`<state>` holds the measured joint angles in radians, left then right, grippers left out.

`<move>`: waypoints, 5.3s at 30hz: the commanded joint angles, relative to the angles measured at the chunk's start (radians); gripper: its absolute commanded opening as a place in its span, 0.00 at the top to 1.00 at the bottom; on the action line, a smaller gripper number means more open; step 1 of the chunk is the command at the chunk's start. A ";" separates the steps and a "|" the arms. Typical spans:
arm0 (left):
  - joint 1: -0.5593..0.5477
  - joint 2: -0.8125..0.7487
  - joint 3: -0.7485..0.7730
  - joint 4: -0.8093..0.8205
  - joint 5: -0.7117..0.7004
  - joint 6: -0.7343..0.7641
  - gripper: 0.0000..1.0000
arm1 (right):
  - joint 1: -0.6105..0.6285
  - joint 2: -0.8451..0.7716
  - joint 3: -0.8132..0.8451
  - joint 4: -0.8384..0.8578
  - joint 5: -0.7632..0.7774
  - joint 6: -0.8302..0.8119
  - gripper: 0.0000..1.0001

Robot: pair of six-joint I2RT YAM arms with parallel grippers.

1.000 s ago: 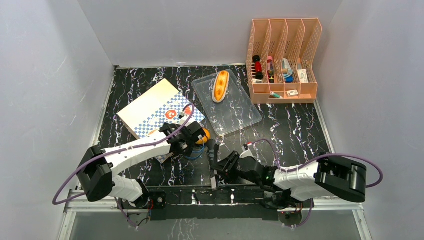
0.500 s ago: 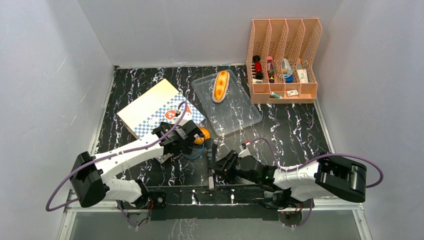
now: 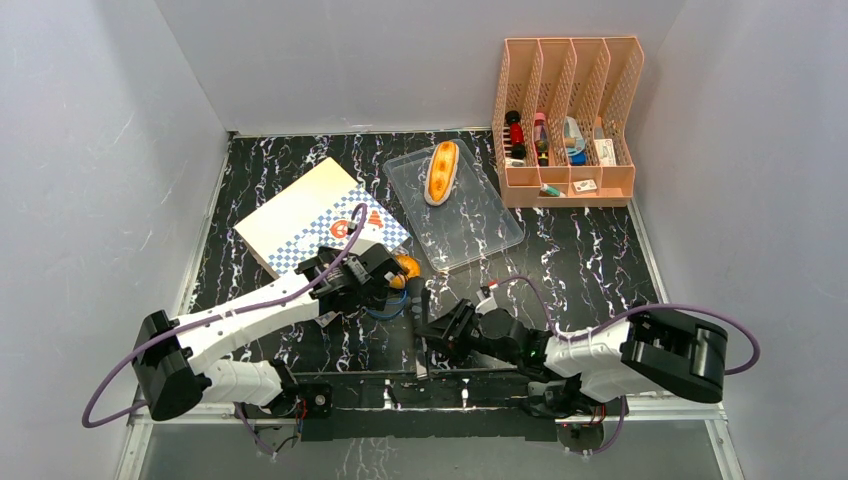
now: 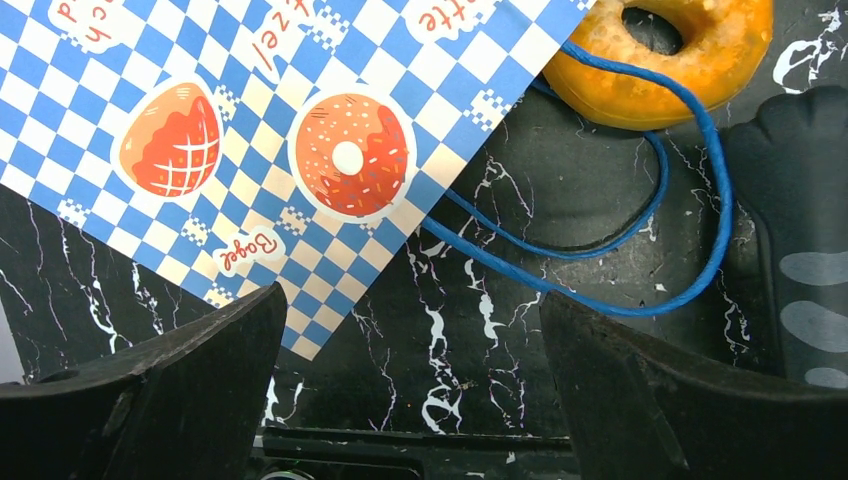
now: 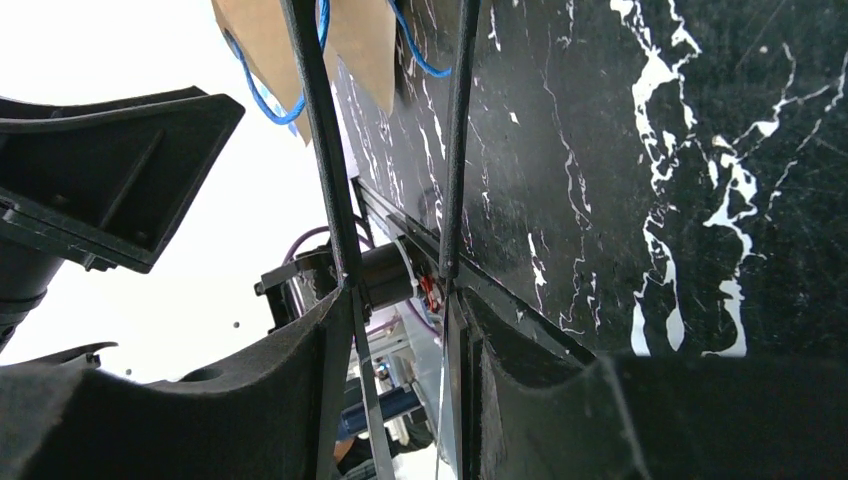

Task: Take the fake bread out of the paper bag
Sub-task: Pick up the fake bread from the center of the board, then pick up the paper bag from the center of the board.

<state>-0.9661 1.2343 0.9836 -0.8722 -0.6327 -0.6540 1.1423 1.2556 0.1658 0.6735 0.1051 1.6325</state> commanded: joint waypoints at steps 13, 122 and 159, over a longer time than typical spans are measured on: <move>-0.029 0.001 0.051 -0.023 -0.064 -0.027 0.02 | -0.018 0.208 -0.022 0.364 -0.108 0.105 0.64; 0.155 0.344 0.050 0.387 -0.273 0.275 0.23 | -0.527 -0.098 0.213 -0.225 -0.174 -0.267 1.00; 0.150 0.017 0.073 0.363 -0.228 0.398 1.00 | -0.773 0.479 0.520 -0.030 -0.453 -0.335 0.76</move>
<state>-0.8082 1.2999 1.0115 -0.4728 -0.8524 -0.2504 0.3782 1.7172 0.6422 0.5545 -0.2893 1.3212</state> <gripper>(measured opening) 0.007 0.203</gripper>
